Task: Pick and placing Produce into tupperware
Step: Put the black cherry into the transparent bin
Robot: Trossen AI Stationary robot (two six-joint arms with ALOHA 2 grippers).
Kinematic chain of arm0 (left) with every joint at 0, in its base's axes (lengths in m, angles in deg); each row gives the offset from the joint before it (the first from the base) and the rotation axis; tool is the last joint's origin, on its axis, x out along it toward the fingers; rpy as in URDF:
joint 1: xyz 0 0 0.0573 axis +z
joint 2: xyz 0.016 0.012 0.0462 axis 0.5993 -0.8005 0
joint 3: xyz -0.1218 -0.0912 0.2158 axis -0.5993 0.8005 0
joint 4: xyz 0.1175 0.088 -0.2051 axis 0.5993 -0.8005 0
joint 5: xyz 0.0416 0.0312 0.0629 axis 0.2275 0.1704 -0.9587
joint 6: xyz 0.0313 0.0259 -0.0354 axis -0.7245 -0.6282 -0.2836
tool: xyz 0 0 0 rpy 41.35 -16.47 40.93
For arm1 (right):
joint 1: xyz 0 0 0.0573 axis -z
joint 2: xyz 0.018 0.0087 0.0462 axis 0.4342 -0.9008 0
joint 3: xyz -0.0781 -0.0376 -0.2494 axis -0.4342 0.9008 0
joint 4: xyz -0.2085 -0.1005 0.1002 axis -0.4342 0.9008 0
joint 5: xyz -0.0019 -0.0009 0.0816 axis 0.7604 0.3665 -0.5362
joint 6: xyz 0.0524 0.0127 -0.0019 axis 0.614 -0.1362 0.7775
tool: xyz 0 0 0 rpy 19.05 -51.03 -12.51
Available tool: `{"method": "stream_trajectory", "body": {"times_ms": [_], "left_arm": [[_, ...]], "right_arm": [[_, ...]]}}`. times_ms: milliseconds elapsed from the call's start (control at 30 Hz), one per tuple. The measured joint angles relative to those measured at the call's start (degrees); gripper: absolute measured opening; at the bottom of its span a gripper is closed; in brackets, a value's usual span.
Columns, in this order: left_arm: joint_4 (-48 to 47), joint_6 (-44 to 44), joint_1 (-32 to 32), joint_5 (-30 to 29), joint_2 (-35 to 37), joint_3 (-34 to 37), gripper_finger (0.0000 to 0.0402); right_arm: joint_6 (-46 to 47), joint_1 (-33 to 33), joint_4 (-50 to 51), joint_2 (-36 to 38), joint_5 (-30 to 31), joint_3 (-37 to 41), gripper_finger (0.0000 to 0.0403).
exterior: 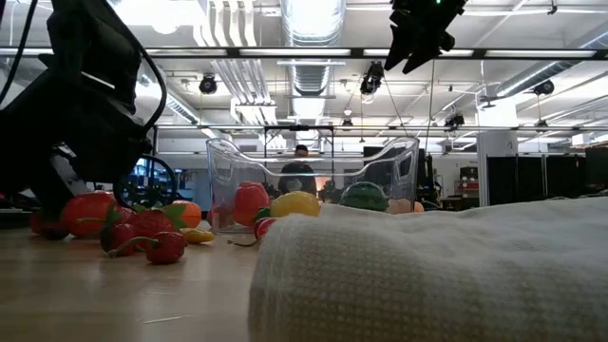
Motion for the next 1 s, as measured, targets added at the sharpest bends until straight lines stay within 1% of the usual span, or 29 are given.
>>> {"method": "stream_trajectory", "body": {"times_ms": [233, 300, 500, 600, 667, 867, 1000], "left_arm": [[0.2, -2.9, 0.0, 0.0, 0.0, 0.2, 0.0175], [0.3, -3.2, 0.0, 0.2, 0.0, 0.3, 0.0164], [0.3, -4.2, 0.0, 0.2, 0.0, 0.4, 0.011], [0.2, -4.2, 0.0, 0.2, 0.0, 0.4, 0.0095], [0.1, -4.2, 0.0, 0.2, 0.0, 0.3, 0.0094], [0.0, -4.2, 0.0, -0.8, 0.0, -1.9, 0.011], [-0.9, -2.8, 0.0, -4.2, 0.0, -6.1, 0.0102]], "right_arm": [[0.0, 0.0, 0.0, 0.0, 0.0, 0.0, 0.0363], [0.0, 0.0, 0.0, 0.0, 0.0, 0.0, 0.0363], [0.0, 0.0, 0.0, 0.0, 0.0, 0.0, 0.0363], [0.0, 0.0, 0.0, 0.0, 0.0, 0.0, 0.0363], [0.0, 0.0, 0.0, 0.0, 0.0, 0.0, 0.0363], [0.0, 0.0, 0.0, 0.0, 0.0, 0.0, 0.0363], [0.0, 0.0, 0.0, 0.0, 0.0, 0.0, 0.0363]]}}
